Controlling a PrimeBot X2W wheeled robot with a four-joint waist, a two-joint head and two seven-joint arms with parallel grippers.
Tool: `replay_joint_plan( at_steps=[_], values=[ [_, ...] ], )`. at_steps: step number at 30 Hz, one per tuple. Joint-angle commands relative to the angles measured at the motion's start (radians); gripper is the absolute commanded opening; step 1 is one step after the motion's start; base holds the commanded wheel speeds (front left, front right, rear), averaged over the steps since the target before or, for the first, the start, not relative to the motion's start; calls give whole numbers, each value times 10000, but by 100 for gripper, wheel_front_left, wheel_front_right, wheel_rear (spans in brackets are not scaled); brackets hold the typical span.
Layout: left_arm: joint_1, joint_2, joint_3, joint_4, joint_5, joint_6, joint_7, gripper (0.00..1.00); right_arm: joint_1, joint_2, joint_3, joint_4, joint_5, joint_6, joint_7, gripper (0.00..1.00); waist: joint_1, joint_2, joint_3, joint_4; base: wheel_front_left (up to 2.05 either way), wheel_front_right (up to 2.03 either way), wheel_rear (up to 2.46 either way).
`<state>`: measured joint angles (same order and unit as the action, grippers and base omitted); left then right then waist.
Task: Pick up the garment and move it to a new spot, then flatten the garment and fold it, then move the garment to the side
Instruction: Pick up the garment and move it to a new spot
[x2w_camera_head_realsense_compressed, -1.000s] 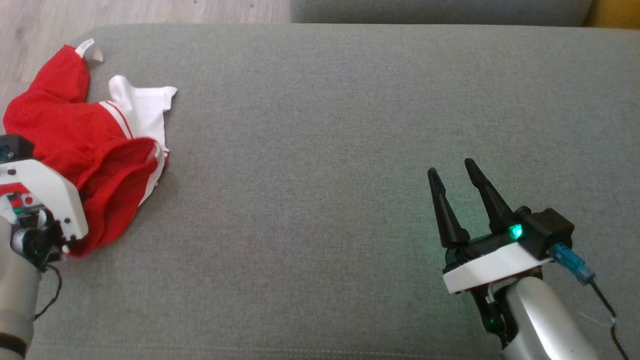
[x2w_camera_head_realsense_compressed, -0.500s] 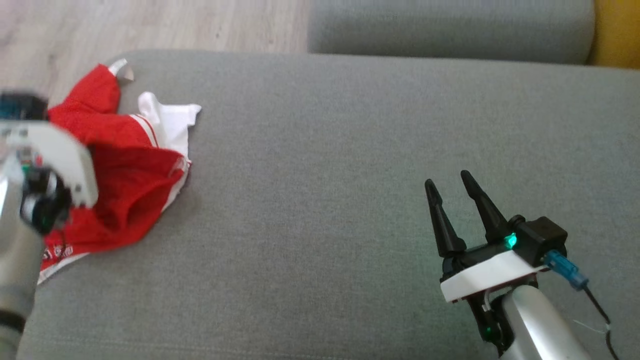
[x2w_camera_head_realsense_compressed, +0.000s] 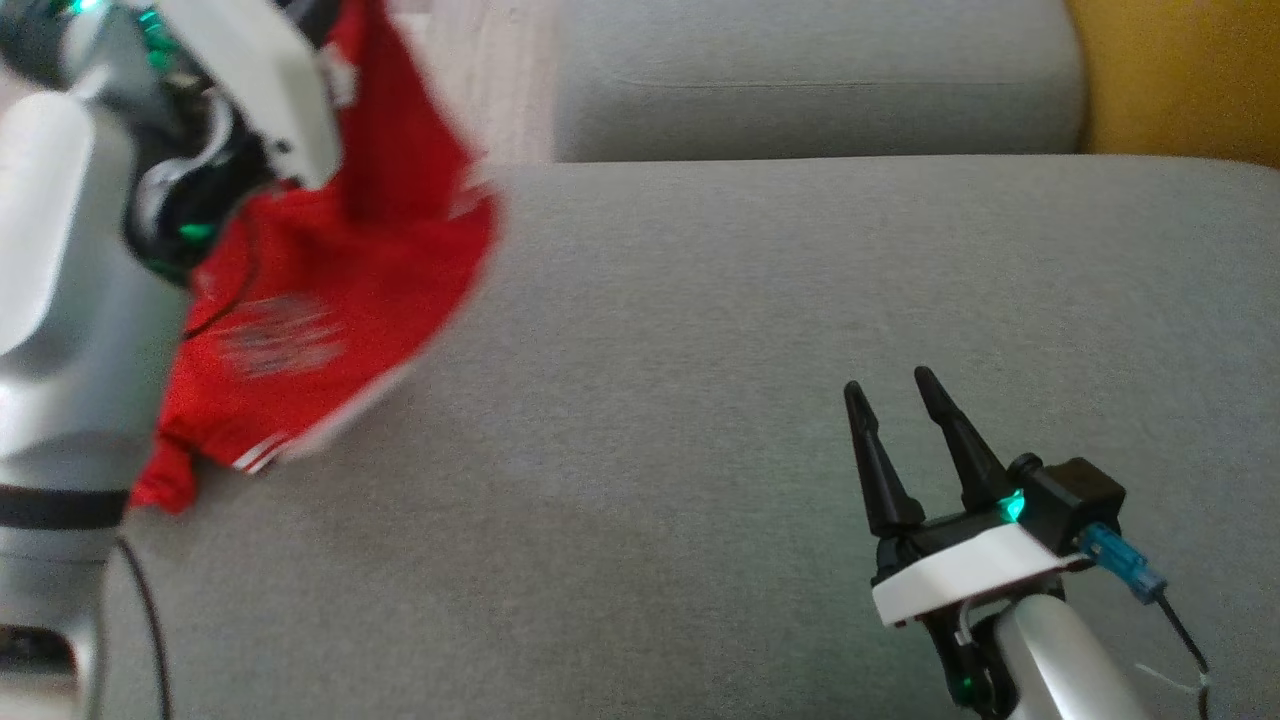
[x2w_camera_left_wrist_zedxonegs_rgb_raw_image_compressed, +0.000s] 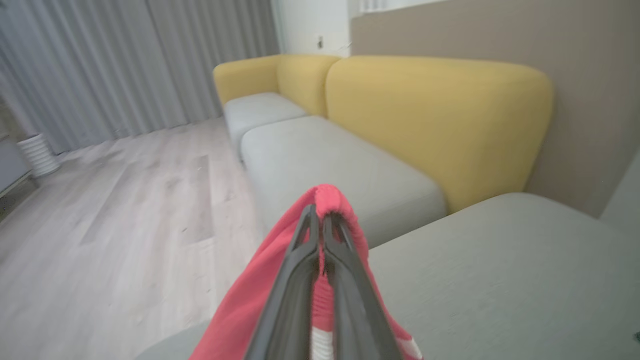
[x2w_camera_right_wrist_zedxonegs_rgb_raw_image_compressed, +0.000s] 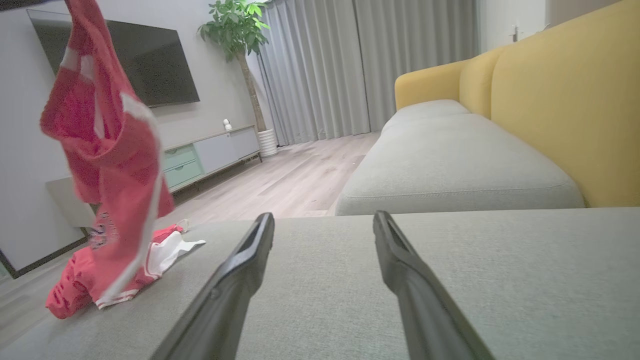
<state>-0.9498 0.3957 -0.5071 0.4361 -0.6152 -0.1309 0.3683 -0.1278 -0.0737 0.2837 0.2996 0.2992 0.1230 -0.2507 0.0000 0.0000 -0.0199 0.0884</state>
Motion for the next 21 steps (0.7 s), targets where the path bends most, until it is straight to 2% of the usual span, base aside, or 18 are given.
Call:
replay_joint_plan(
  at_steps=[1,7,12,17,21],
  values=[
    [-786,67,376,-760,-194,14,-24,0,-241,102,127,-350,-2,77,-111,100,0,0,-73,-398,0,0,0],
    [-632,-761,625,-2004,-846,426,-209,0,-272,123,-33,-406,-84,77,-111,100,0,0,-31,-1191,0,0,0],
    [753,-871,717,-2250,-1350,764,-253,0,-218,63,-144,-423,-122,77,-111,100,0,0,65,-1677,0,0,0],
    [2397,-738,790,-1436,-1537,756,-980,0,-222,-1,-99,-496,-126,77,-111,100,0,0,219,-1932,0,0,0],
    [3393,-406,416,448,-1222,302,-2011,0,-312,-64,24,-492,-90,77,-111,100,0,0,349,-2103,0,0,0]
  ],
)
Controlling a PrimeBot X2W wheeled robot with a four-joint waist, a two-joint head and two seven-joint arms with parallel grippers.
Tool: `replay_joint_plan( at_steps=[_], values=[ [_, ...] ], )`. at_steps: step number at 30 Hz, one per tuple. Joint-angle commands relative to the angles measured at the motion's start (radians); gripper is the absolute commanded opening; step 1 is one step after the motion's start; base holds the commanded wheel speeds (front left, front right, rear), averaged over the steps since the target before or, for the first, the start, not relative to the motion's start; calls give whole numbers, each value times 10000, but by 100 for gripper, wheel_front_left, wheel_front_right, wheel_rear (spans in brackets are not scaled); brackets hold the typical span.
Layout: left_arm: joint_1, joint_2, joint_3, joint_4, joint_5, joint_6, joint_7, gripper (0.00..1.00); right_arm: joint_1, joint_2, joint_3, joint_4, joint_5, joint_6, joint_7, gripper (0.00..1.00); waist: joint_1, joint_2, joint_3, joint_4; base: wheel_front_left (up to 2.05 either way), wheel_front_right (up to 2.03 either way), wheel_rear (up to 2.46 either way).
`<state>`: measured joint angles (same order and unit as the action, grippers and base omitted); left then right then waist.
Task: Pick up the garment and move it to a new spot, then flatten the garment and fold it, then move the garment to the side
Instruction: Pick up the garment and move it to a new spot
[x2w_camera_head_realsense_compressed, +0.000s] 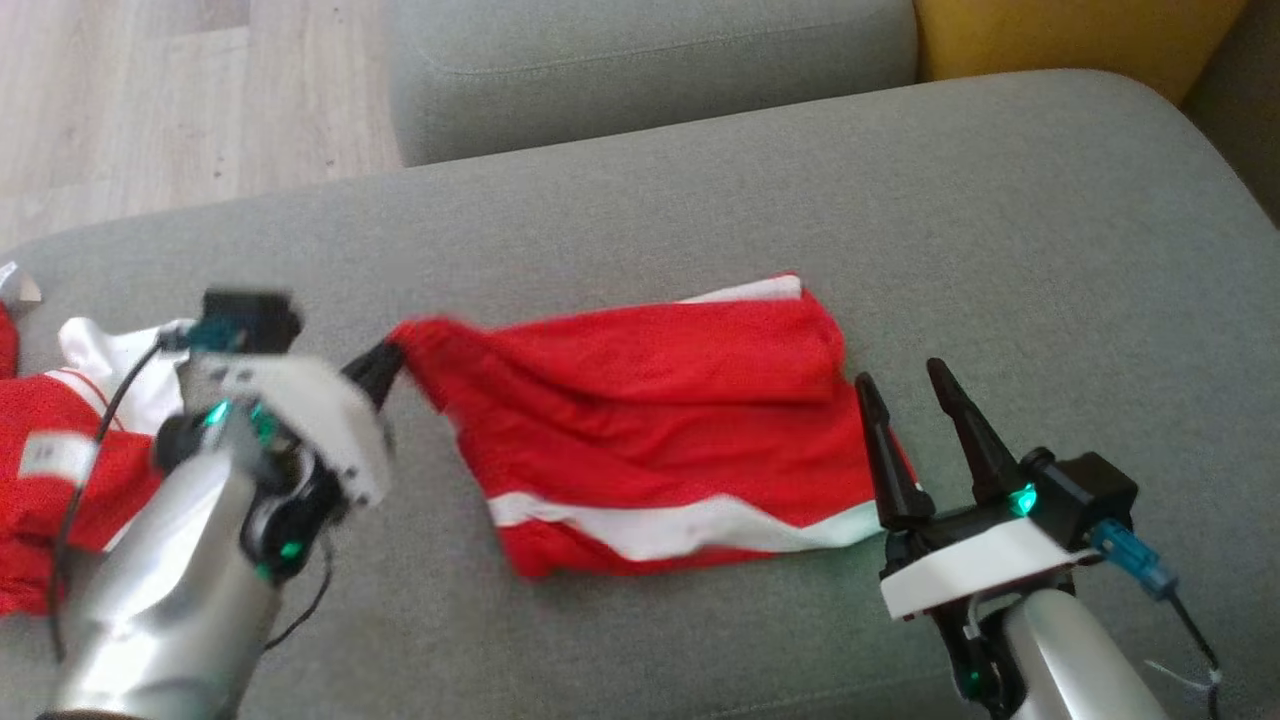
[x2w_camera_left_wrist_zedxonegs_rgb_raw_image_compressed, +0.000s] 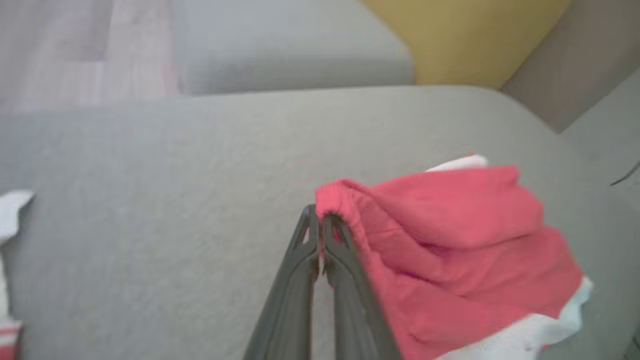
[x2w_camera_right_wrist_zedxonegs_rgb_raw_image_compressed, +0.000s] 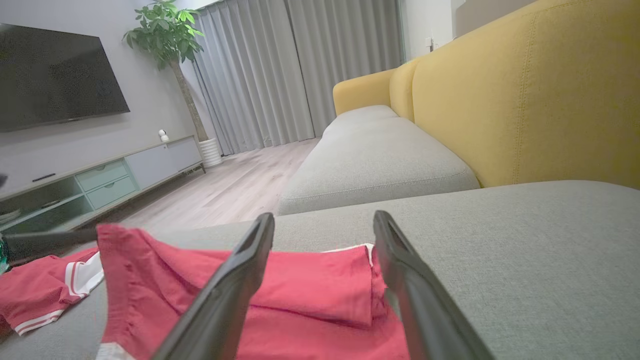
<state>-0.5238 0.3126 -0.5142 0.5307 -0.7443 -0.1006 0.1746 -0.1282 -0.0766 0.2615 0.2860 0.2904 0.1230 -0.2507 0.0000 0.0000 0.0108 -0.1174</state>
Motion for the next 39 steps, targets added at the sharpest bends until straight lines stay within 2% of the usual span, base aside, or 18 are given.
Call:
replay_joint_plan(
  at_steps=[1,3,4,5,8,11,14,18,22,24,29,32,39],
  values=[
    [-730,495,396,30,109,-78,-286,26,-343,-57,282,-348,16,77,-111,100,0,0,66,-81,0,0,0],
    [-672,634,270,940,241,-163,-734,57,-404,-104,338,-331,50,77,-111,100,0,0,89,-134,0,0,0],
    [-677,634,332,1329,180,-185,-986,99,-421,-125,360,-326,62,77,-111,100,0,0,89,-153,0,0,0],
    [-691,624,305,1893,98,-228,-1249,100,-413,-154,398,-312,78,77,-111,100,0,0,75,-178,0,0,0],
    [-733,657,87,2083,145,-273,-1736,100,-336,-180,425,-300,97,77,-111,100,0,0,28,-164,0,0,0],
    [-638,778,26,1891,294,-259,-2375,100,-271,-181,414,-290,125,77,-111,100,0,0,-24,-145,0,0,0],
    [-409,900,164,1327,508,41,-3291,100,-255,-183,407,-311,148,77,-111,100,0,0,-73,-122,0,0,0],
    [276,967,691,208,478,807,-4036,100,-293,-222,200,-491,206,77,-111,100,0,0,-115,-75,0,0,0],
    [1216,1088,1093,-1308,938,1740,-4305,100,-276,-316,-80,-710,296,77,-111,100,0,0,-116,51,0,0,0],
    [1779,947,1439,-2152,1045,2129,-4346,100,-234,-356,-232,-827,309,77,-111,100,0,0,-117,134,0,0,0],
    [3238,549,2301,-4298,2417,2937,-4359,100,-23,-347,-581,-1120,87,77,-111,100,0,0,-198,319,0,0,0],
    [4113,159,2673,-4920,2917,2927,-4361,100,159,-309,-702,-1186,-58,77,-111,100,0,0,-221,422,0,0,0],
    [5075,-638,3355,-5067,3756,2728,-4362,100,364,-240,-975,-1129,-282,77,-111,100,0,0,-226,598,0,0,0]
  ],
)
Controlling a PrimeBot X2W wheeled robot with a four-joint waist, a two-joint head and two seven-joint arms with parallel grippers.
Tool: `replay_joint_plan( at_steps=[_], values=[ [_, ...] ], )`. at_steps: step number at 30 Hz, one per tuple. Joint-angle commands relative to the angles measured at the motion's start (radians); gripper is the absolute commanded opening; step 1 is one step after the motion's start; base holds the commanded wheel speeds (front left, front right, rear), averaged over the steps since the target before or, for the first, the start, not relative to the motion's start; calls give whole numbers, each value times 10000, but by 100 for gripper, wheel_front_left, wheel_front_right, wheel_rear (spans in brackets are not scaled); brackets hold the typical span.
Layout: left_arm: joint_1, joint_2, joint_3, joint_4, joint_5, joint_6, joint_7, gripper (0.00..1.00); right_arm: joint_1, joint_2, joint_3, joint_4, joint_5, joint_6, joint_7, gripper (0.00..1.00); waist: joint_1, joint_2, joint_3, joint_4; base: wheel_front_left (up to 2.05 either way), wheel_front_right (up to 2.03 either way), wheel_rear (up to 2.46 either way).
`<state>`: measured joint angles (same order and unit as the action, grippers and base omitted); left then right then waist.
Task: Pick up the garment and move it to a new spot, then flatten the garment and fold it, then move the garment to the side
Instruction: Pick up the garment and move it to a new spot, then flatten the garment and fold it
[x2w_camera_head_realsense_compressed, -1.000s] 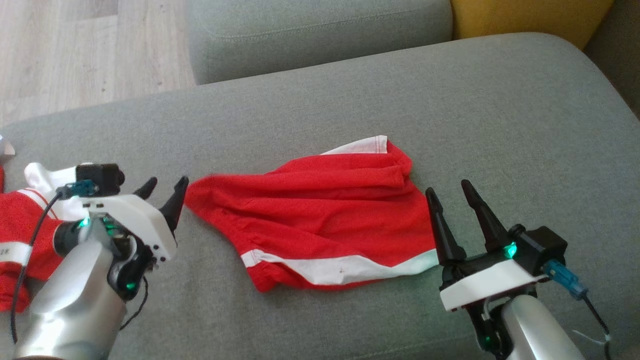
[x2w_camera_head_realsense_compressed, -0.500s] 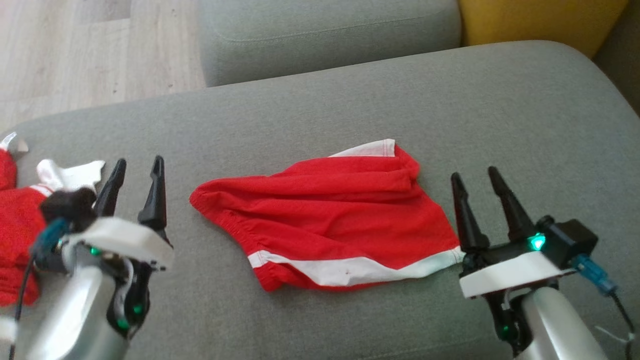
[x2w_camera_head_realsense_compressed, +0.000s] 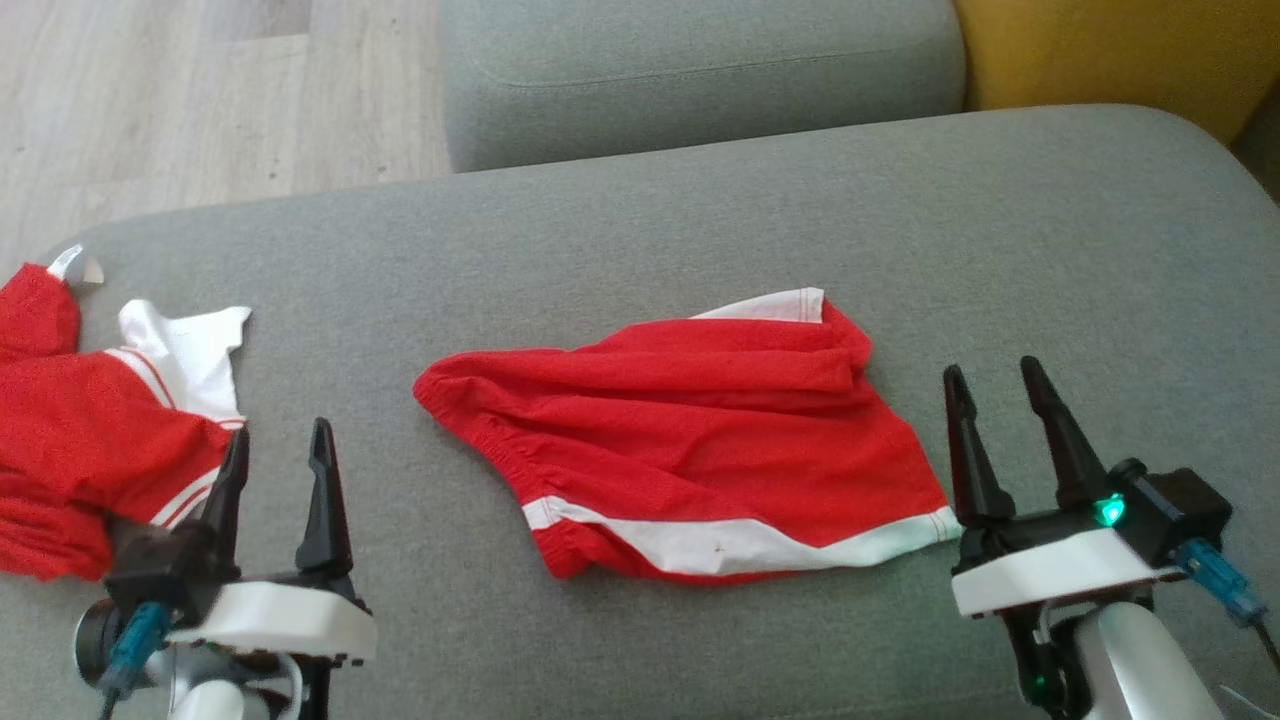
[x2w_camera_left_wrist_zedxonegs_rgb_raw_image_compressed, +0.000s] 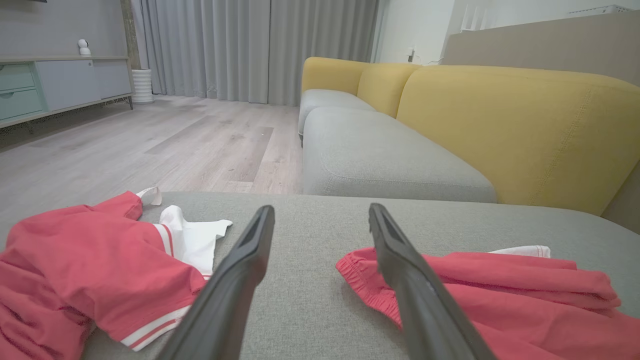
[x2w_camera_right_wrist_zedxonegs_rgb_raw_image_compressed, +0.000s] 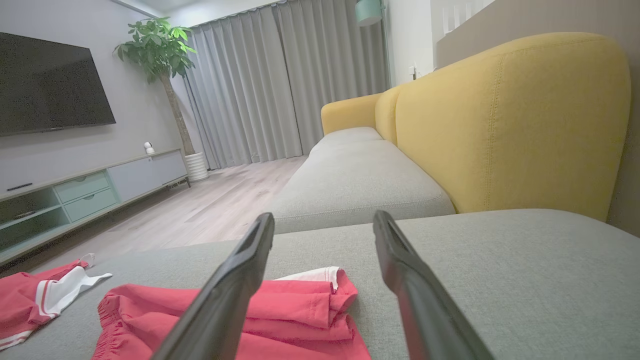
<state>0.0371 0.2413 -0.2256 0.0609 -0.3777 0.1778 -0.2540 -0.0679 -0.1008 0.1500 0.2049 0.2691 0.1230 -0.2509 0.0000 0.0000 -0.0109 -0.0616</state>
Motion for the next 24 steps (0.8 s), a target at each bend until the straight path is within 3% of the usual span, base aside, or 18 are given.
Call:
replay_joint_plan(
  at_steps=[1,11,24],
  values=[
    [-437,-38,566,-344,255,-128,-76,100,-178,4,70,-294,-119,77,-109,100,0,0,-17,78,0,0,0],
    [-239,-936,1342,336,1230,-934,-77,100,-73,48,18,-247,-534,77,-109,100,0,0,49,207,0,0,0],
    [-339,-1491,2081,699,1762,-1639,-77,100,-96,83,10,-62,-608,77,-109,100,0,0,-22,241,0,0,0]
  ],
)
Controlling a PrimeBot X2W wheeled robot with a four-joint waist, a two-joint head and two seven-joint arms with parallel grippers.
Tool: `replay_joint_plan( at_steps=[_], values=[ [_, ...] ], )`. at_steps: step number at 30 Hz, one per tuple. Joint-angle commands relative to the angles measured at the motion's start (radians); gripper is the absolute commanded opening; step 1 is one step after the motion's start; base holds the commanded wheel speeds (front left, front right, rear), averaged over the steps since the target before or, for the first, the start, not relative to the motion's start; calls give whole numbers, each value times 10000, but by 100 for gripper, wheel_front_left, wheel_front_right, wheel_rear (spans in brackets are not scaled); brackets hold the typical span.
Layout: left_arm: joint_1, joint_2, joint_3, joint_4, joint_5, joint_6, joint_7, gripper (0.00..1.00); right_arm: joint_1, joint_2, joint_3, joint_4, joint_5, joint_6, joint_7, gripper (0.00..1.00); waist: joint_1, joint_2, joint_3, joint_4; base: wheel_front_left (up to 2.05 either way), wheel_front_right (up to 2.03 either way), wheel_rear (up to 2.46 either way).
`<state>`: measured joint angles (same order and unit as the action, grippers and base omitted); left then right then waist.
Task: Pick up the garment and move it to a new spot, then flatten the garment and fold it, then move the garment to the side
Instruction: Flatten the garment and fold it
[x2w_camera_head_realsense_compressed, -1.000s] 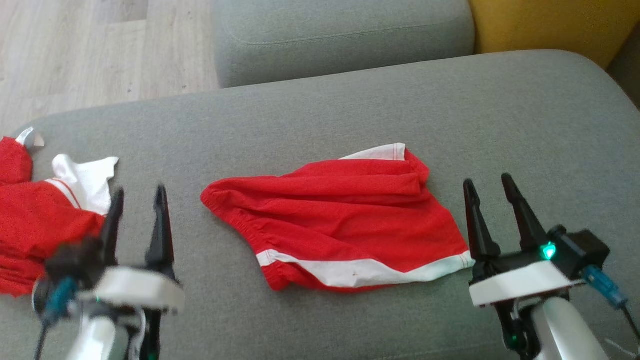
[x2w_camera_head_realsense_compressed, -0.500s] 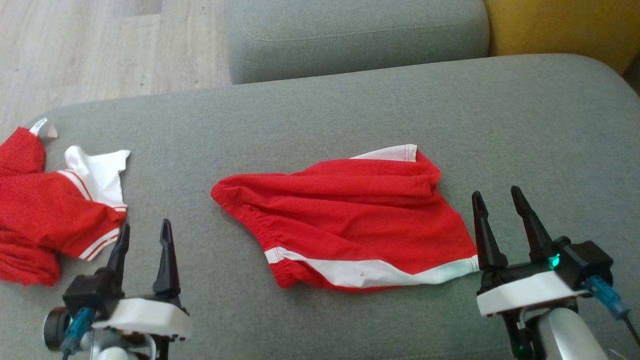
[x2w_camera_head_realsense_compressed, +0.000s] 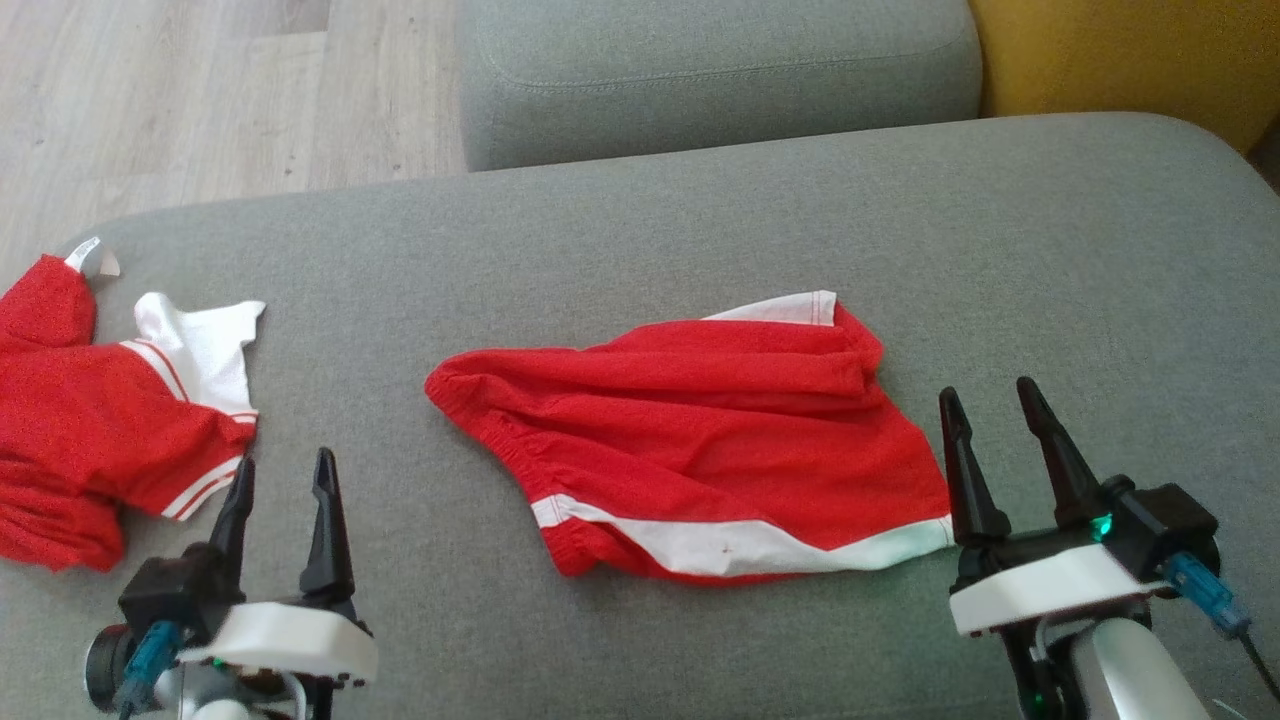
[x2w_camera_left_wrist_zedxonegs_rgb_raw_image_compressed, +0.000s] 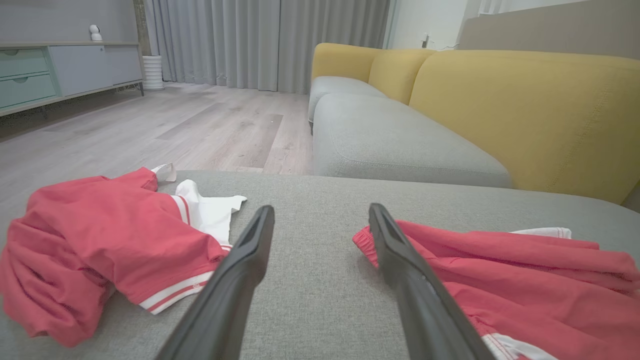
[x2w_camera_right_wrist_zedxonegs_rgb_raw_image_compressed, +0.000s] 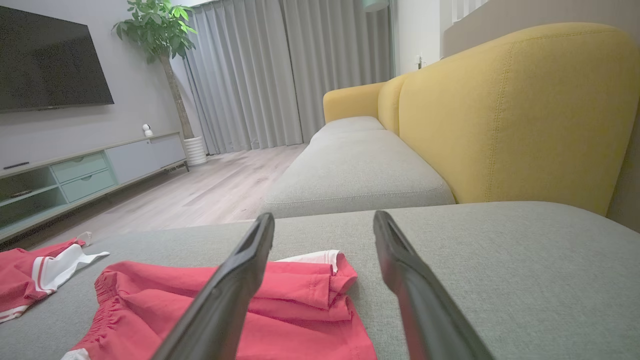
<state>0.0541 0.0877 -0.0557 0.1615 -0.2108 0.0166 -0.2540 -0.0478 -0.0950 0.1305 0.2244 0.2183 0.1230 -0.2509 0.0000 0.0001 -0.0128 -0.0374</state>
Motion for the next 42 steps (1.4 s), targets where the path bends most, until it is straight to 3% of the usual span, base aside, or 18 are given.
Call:
replay_joint_plan(
  at_steps=[1,13,17,28,34,42],
  values=[
    [-510,15,417,-286,135,-59,-78,100,-296,22,198,-249,-104,77,-109,100,0,-1,-6,-1,0,0,0],
    [-372,-130,239,294,778,-196,-29,100,-441,-50,-192,446,-166,77,26,100,0,-1,-25,-66,0,0,0],
    [-506,-184,-312,1009,324,-734,1611,100,-600,-158,-342,1062,164,77,1216,100,0,-1,-13,-93,0,0,0],
    [-645,-268,-1421,395,-1054,-1290,5353,100,-1076,-141,-633,1901,871,77,4679,100,0,-1,379,-105,0,0,0],
    [-1289,-286,-1577,258,-1387,-1131,5854,100,-1535,-157,-393,2012,1160,77,6176,100,0,-1,1015,39,0,0,0],
    [-1776,-356,-1932,392,-2365,-1157,5674,100,-1419,-227,-101,1863,1353,77,6531,100,0,-1,1265,77,0,0,0]
  ],
)
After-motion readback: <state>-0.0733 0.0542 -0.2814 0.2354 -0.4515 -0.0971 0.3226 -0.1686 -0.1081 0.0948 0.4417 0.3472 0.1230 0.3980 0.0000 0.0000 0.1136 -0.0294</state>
